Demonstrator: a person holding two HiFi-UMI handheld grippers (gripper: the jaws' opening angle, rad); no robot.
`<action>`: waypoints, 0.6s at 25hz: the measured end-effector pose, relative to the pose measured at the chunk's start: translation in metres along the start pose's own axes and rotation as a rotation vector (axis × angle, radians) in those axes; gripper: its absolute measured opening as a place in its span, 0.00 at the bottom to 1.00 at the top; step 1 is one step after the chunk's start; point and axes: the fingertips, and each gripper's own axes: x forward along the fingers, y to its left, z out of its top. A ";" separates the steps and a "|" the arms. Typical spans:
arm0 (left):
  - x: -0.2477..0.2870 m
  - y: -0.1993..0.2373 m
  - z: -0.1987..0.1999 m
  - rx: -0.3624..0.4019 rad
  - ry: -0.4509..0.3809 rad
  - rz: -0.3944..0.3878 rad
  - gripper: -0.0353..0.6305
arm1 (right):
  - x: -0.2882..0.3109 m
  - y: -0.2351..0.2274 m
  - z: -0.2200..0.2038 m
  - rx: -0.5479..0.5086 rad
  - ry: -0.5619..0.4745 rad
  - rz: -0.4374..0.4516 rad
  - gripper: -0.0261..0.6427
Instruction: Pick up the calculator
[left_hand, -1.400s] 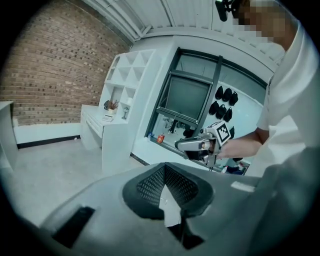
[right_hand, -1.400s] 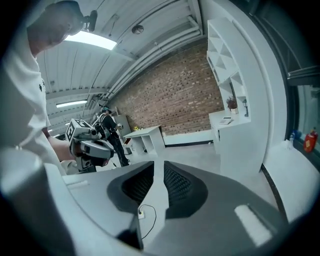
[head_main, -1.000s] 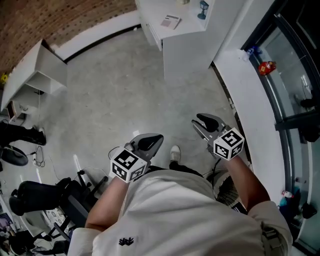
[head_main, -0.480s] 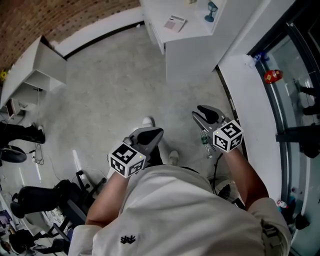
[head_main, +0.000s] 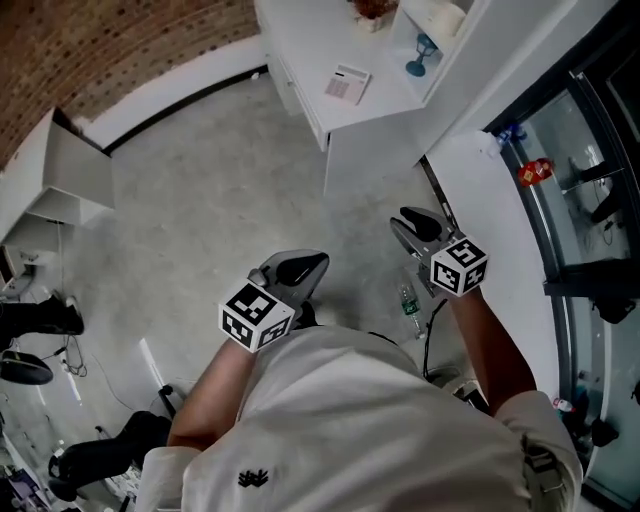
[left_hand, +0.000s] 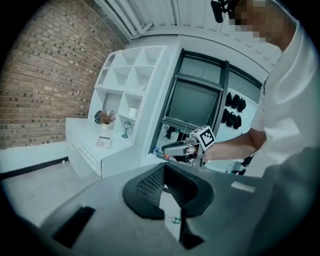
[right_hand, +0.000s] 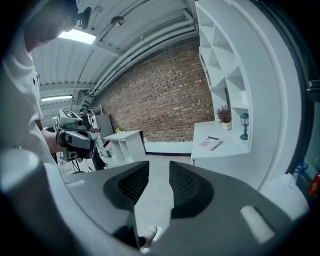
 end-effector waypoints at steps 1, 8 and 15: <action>-0.002 0.014 0.005 0.004 0.002 -0.006 0.06 | 0.013 -0.007 0.007 0.001 0.000 -0.009 0.25; -0.013 0.100 0.026 -0.019 -0.001 -0.016 0.06 | 0.096 -0.059 0.045 -0.003 0.009 -0.058 0.25; 0.001 0.159 0.046 -0.054 -0.025 0.037 0.06 | 0.158 -0.138 0.073 -0.007 0.022 -0.065 0.25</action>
